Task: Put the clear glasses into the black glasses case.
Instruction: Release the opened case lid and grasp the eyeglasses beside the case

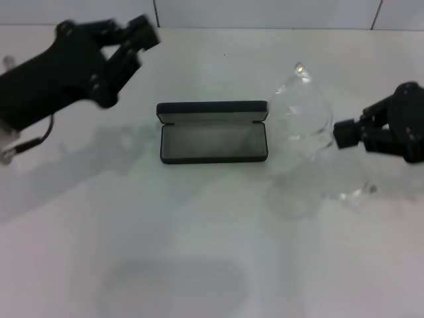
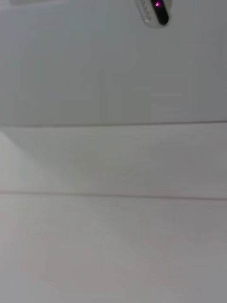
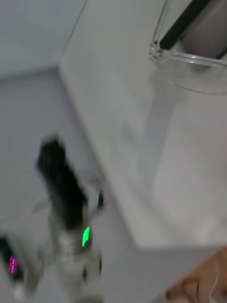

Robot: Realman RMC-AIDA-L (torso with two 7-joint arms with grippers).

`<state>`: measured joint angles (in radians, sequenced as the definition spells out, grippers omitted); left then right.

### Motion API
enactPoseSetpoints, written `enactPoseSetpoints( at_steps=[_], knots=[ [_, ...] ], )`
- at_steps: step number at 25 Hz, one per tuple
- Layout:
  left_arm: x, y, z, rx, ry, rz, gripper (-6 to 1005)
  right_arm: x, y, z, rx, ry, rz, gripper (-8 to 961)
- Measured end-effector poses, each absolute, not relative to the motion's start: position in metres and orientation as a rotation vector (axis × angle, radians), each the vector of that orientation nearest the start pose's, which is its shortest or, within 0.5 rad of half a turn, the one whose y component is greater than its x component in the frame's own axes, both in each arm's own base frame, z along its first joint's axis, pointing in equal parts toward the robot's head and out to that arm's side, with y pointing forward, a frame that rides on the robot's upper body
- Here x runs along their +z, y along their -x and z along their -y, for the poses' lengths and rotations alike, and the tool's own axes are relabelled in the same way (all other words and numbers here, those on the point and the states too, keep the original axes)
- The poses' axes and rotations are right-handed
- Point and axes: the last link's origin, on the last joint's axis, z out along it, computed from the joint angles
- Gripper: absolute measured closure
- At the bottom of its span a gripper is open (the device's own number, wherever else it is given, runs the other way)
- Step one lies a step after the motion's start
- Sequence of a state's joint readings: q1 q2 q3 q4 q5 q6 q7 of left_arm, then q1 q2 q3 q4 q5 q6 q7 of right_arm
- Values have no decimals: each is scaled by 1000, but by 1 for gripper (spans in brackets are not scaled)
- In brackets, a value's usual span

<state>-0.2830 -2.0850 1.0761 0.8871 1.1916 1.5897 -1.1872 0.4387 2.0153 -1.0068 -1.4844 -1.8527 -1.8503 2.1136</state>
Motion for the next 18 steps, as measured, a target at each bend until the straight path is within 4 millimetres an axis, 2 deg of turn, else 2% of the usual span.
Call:
enactPoseSetpoints(
  at_steps=[3,9,12,18],
  knots=[
    [46,196,-315,-1299,2391,120,840,82,-154,-296,603,3039,-459,918],
    [33,181,-333,-1219,2467,83,919,63,-161,-299,845,3112,-542,919],
    [24,177,-333,-1192,2510,73,917,50,-164,-299,921,3152,-540,919],
    [10,171,-328,-1182,2577,59,916,37,-162,-298,983,3190,-504,919]
  ],
)
